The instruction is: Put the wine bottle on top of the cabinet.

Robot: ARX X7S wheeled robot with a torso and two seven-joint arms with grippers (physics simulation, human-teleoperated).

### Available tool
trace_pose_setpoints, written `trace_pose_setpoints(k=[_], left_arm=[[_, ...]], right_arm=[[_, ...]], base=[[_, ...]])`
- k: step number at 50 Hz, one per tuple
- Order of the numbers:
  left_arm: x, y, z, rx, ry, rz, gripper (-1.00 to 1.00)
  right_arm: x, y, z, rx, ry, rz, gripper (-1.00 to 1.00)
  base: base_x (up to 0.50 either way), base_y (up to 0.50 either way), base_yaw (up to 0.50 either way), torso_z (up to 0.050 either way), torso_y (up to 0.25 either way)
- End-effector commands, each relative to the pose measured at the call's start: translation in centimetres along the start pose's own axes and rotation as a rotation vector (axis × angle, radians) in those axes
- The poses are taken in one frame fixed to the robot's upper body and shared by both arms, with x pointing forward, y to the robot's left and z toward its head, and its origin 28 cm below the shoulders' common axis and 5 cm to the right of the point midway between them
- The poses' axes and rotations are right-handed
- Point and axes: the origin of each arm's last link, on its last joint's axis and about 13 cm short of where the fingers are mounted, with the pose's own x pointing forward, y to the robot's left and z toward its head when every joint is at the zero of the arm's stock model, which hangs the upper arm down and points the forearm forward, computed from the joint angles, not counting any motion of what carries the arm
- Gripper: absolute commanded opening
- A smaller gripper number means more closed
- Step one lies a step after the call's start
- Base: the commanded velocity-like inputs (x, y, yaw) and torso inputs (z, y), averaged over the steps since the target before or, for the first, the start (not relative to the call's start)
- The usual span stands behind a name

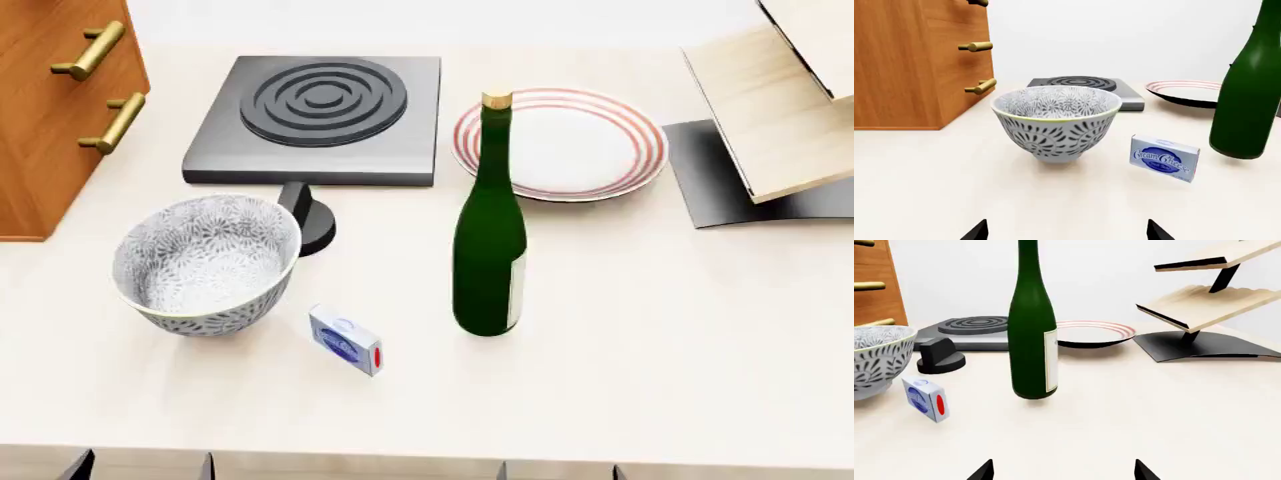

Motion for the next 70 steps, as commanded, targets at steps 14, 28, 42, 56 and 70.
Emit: trace_pose_setpoints(k=[14,28,42,56,70], left_arm=[[-0.1,0.1,0.0,0.010,0.009,-0.004,1.00],[-0.2,0.0,0.2,0.063,-0.027,-0.013,1.00],[-1.3,0.1,4.5,0.166,-0.193,0.004,1.00],[-2.1,-0.7,8.8,0.188,-0.300,-0.039,1.00],[-3.9,-1.5,13.4,0.200,-0.443,-0.080,1.00]], right_arm=[[0.1,0.0,0.1,-0.003,0.008,-0.004,1.00],[0.1,0.0,0.0,-0.004,0.003,-0.017,1.00],[-0.5,0.5,3.5,-0.052,-0.125,-0.009,1.00],[-1.2,1.2,8.3,-0.066,-0.266,0.021,1.00],[-3.0,1.8,13.4,-0.037,-0.398,0.053,1.00]], base=[[0.00,0.00,0.00,0.000,0.000],[0.00,0.00,0.00,0.000,0.000],[0.00,0.00,0.00,0.000,0.000],[0.00,0.00,0.00,0.000,0.000],[0.00,0.00,0.00,0.000,0.000]])
